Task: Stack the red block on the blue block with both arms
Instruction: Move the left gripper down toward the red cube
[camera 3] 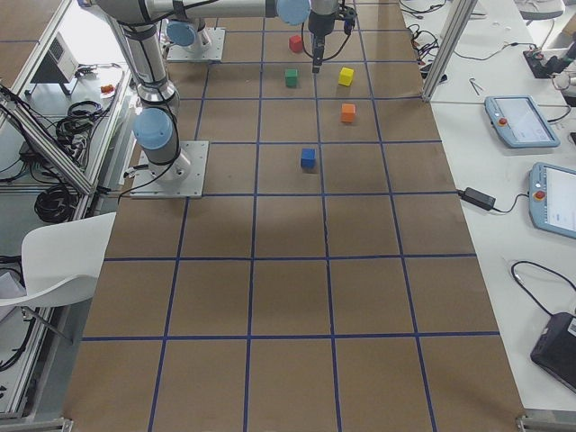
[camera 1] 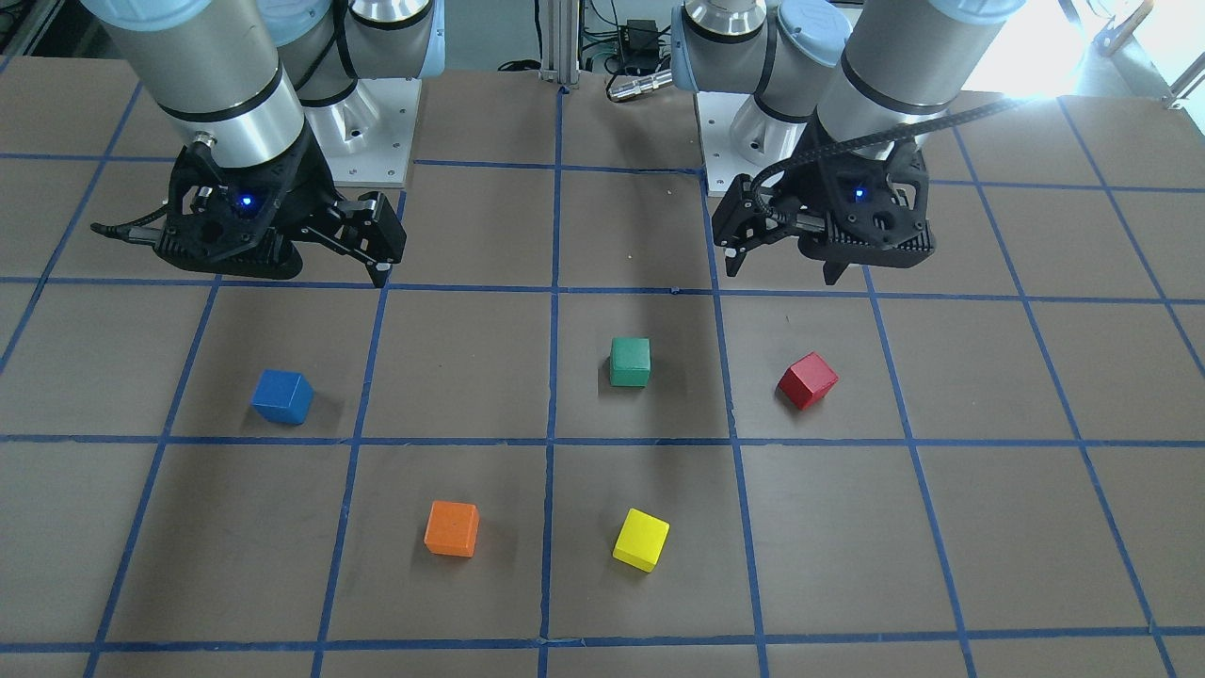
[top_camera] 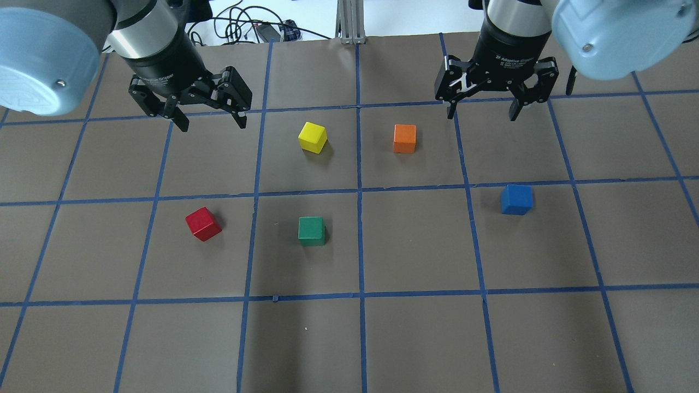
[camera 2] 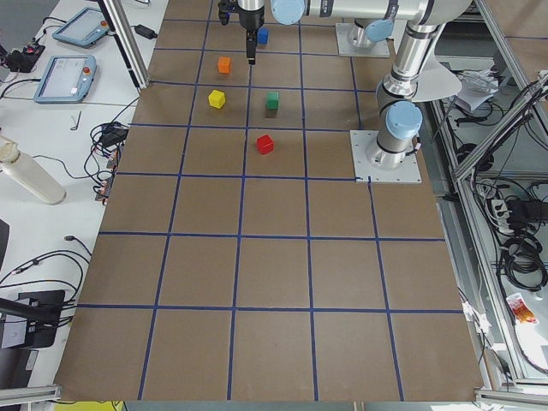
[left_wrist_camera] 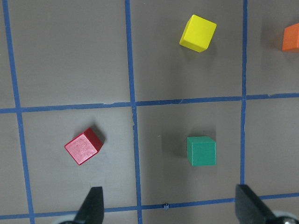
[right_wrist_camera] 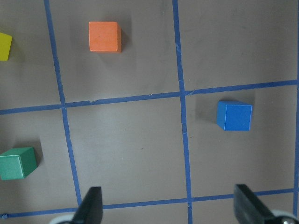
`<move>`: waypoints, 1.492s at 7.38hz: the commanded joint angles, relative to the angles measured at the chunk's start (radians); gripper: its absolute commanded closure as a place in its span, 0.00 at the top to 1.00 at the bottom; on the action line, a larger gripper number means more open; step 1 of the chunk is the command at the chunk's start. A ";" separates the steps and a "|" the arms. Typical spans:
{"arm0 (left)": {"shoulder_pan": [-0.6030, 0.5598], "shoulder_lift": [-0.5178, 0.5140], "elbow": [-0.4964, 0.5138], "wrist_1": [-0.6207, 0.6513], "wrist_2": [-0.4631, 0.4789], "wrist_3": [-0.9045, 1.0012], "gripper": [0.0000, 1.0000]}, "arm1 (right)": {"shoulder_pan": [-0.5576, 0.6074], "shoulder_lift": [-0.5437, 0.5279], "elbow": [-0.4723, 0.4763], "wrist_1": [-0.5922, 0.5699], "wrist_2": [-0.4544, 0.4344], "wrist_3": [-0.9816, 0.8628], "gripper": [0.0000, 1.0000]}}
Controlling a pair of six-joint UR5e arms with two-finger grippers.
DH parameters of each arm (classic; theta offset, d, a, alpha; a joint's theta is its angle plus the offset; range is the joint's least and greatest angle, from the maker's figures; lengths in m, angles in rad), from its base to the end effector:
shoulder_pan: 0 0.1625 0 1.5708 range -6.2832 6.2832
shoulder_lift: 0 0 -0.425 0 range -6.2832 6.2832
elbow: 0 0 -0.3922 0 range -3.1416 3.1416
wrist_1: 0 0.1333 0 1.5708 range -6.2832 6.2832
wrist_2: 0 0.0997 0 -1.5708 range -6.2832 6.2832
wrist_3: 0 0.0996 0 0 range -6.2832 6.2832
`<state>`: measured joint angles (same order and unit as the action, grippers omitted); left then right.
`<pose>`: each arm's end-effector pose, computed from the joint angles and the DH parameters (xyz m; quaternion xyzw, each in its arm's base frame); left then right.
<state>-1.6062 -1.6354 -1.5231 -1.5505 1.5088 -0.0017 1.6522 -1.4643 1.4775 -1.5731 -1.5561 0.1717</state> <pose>-0.1578 -0.5144 0.4809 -0.0169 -0.9994 0.0011 0.0310 0.1779 -0.5232 0.4792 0.0452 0.9989 0.0063 0.0066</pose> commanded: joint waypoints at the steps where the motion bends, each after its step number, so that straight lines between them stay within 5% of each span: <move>1: -0.003 -0.001 -0.009 0.003 -0.002 -0.004 1.00 | 0.000 -0.016 0.003 -0.005 -0.001 0.000 1.00; 3: 0.015 -0.017 -0.028 0.004 0.016 0.023 1.00 | 0.000 -0.018 0.004 -0.004 0.001 0.000 1.00; 6: 0.220 -0.050 -0.179 0.062 0.017 0.167 1.00 | 0.000 -0.018 0.004 -0.007 -0.007 -0.001 1.00; 10: 0.230 -0.104 -0.507 0.584 0.082 0.143 1.00 | 0.000 -0.016 0.006 -0.007 -0.013 -0.004 1.00; 11: 0.230 -0.121 -0.523 0.598 0.083 0.102 1.00 | 0.000 -0.018 0.009 -0.007 -0.012 0.000 1.00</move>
<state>-1.3771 -1.7331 -1.9951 -1.0356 1.5875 0.1381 1.6521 -1.4804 1.4838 -1.5805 -1.5684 0.1689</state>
